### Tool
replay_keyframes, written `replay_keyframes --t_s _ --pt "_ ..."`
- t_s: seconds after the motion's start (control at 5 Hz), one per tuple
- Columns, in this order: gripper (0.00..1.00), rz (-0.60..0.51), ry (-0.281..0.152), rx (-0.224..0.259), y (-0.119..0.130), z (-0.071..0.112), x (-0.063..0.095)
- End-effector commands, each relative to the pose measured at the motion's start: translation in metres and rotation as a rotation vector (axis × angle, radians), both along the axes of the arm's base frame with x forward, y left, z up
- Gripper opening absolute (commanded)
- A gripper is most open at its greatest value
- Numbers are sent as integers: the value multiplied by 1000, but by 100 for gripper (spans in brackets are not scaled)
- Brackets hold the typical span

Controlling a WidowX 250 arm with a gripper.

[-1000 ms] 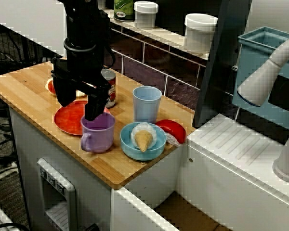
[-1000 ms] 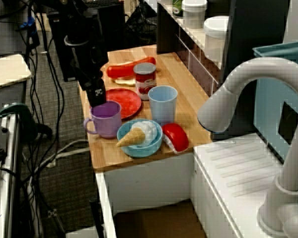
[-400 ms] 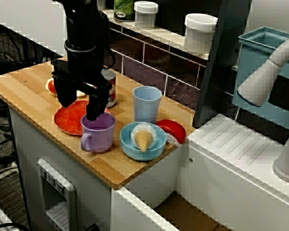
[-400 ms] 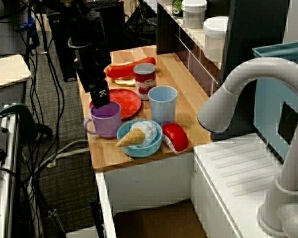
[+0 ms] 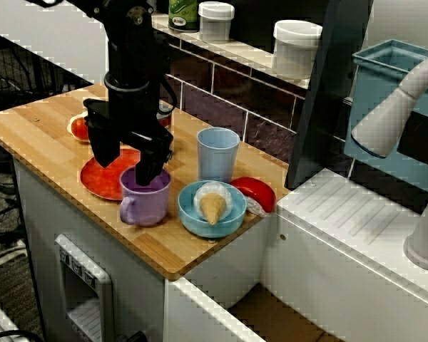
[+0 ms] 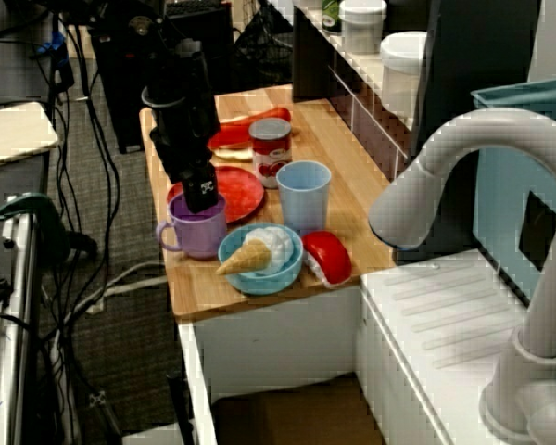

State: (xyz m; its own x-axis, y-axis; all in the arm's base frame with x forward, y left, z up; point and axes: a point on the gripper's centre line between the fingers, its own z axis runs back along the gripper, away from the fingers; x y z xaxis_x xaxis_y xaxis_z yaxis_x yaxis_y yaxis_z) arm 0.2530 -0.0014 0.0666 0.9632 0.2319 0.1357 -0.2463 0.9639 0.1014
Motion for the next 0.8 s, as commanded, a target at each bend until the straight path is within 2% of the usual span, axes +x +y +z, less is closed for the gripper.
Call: replay_keyframes --t_s 0.0,0.4,0.6 --pt "100 12 -27 6 -3 -1 10" --pt "100 3 -13 24 -3 -15 9" --pt "0 -5 -13 19 -3 -16 9"
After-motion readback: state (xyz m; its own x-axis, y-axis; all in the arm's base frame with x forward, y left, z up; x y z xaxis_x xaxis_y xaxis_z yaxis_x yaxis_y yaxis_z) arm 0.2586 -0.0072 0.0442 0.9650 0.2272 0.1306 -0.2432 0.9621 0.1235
